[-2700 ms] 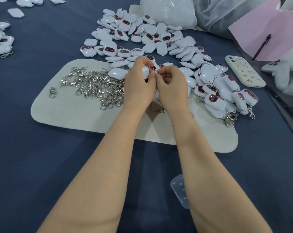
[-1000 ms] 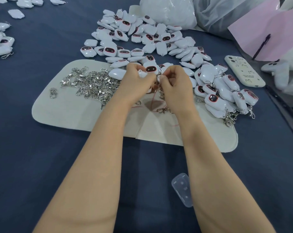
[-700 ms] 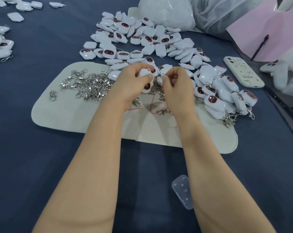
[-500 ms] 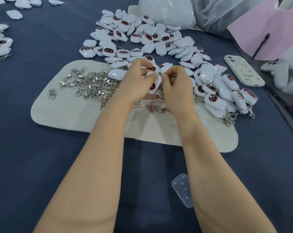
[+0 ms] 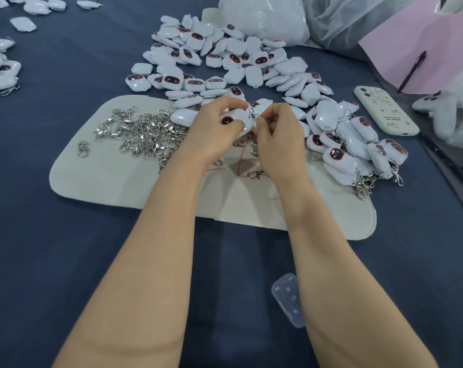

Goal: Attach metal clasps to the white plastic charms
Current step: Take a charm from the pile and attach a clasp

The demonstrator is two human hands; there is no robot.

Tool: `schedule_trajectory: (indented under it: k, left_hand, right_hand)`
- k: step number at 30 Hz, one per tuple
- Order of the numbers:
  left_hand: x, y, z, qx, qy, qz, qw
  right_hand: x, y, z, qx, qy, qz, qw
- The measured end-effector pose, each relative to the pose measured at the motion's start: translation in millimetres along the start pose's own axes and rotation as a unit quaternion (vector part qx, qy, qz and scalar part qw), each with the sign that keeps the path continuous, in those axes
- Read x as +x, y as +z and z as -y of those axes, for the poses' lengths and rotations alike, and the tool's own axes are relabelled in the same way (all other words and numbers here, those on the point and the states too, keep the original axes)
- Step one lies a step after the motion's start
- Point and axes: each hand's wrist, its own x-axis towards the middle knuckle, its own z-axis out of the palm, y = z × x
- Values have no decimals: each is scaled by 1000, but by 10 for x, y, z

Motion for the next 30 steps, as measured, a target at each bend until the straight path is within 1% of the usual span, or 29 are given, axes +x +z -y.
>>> schedule_trajectory:
  k: [4, 11, 17, 22, 30]
  left_hand:
    - [16, 9, 14, 9, -5, -7, 1000]
    - [47, 15, 71, 59, -15, -23, 998]
    - [33, 2, 63, 40, -26, -31, 998]
    - [27, -12, 64, 47, -28, -31, 998]
    - [10, -38, 46, 100, -10, -36, 994]
  right_hand:
    - [-5, 20, -15, -16, -5, 9, 1000]
    - [-11, 28, -7, -48, -34, 29, 998]
    - [-23, 18, 3, -57, -37, 50, 996]
    - [-31, 24, -6, -69, -40, 60, 995]
    - [-21, 45, -44, -93, -54, 73, 992]
